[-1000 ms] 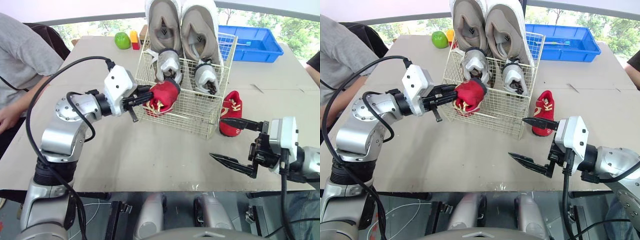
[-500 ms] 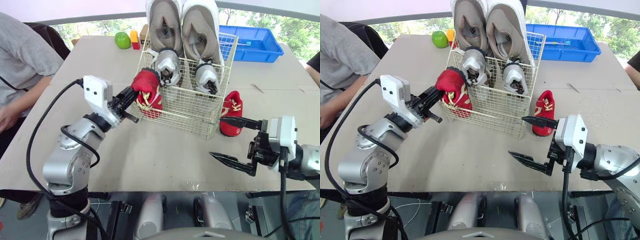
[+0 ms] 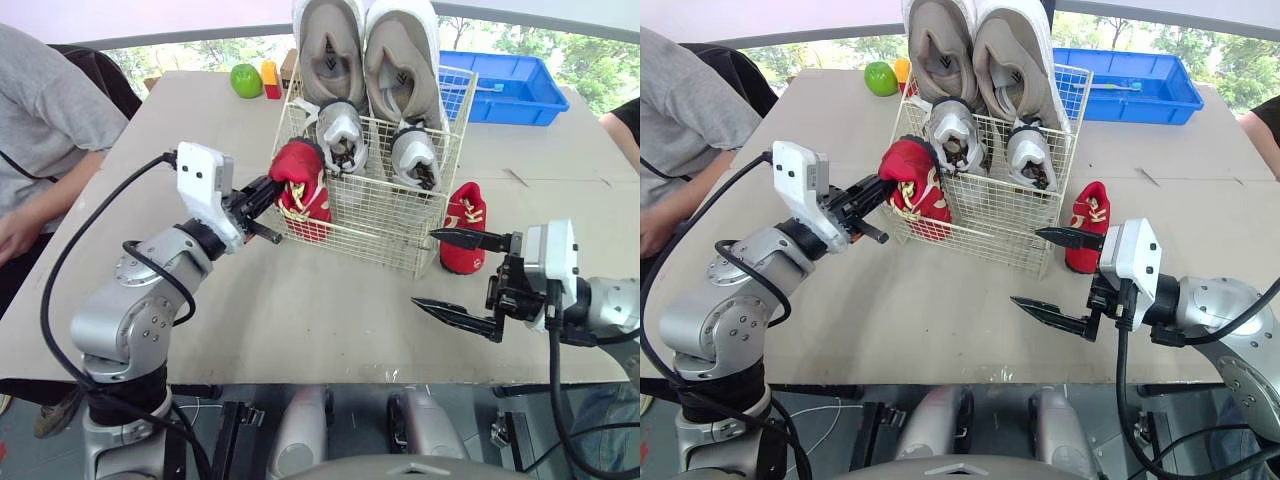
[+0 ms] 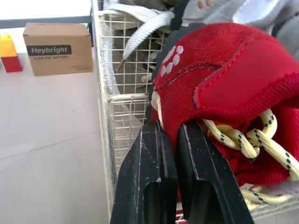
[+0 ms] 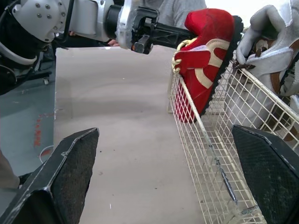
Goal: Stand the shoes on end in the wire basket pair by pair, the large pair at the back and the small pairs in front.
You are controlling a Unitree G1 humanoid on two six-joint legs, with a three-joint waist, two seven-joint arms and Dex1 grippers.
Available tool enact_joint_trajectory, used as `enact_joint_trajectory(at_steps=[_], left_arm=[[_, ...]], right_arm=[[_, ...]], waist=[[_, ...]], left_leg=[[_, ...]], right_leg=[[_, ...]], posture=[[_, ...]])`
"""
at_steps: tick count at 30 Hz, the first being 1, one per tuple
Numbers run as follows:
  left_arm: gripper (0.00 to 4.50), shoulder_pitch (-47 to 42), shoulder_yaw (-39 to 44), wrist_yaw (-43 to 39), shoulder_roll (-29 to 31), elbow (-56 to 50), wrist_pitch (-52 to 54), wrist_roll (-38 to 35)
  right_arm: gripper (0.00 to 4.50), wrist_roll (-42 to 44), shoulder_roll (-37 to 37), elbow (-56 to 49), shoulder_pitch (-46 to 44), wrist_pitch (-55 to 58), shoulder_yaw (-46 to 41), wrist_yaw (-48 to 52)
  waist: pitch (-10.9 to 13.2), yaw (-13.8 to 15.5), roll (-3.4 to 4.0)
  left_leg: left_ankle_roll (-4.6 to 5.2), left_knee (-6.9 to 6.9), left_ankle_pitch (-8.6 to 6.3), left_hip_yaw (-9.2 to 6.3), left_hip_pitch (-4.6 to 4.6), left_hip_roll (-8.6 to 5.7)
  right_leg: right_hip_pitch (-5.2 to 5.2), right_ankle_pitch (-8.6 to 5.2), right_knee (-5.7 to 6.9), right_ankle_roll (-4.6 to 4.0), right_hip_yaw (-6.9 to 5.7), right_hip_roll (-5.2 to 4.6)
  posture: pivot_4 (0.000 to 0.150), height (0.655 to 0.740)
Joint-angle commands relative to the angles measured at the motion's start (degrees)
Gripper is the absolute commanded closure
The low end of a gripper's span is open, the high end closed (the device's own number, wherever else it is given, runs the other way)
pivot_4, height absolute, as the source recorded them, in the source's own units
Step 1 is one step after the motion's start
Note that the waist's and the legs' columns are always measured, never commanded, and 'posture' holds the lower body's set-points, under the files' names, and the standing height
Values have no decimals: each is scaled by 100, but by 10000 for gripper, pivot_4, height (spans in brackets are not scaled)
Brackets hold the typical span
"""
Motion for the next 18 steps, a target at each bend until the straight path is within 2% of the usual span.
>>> enact_joint_trajectory(at_steps=[1,4,7,10,12,16,18], left_arm=[[44809,39,-161,-380,276,-55,-75,-12],[32817,-59,-107,-481,408,54,-304,84],[18319,-11,174,-435,464,21,-237,-79],[18319,-106,710,-120,445,86,112,-438],[18319,-350,1083,173,346,194,168,-684],[18319,-1023,1799,674,-176,364,121,-2174],[18319,-1110,1786,567,-145,167,304,-3130]], right_arm=[[869,50,14,-229,44,22,-146,-110],[869,94,8,-284,88,56,-170,-162],[869,82,-25,-263,101,160,-185,-253],[869,33,-214,2,52,718,-204,-617],[869,-292,-235,284,-14,759,-294,-847],[869,422,-196,784,-334,1475,-926,-1317],[869,861,-336,1125,-521,1815,-1298,-1249]], waist=[[0,0,0],[0,0,1],[0,3,1],[0,-2,1],[1,-1,-1],[10,11,-15],[8,3,-20]], left_leg=[[0,-2,0,0,1,0],[0,-3,0,2,1,0],[0,-4,0,1,0,3],[0,-4,0,2,0,6],[0,-4,0,0,0,9],[0,-1,1,-2,-6,4],[0,0,0,-3,-8,2]], right_leg=[[0,0,-2,0,0,0],[0,-7,-4,-13,0,0],[0,-12,-5,-21,0,-1],[-1,-12,-5,-21,0,-2],[-1,-12,-4,-21,-2,-3],[-2,-11,-4,-20,-4,-6],[-1,2,-6,1,-4,-5]], posture=[[1500,7400],[1500,7400],[1500,7400],[1500,7400],[1500,7400],[1500,7400],[1500,7400]])
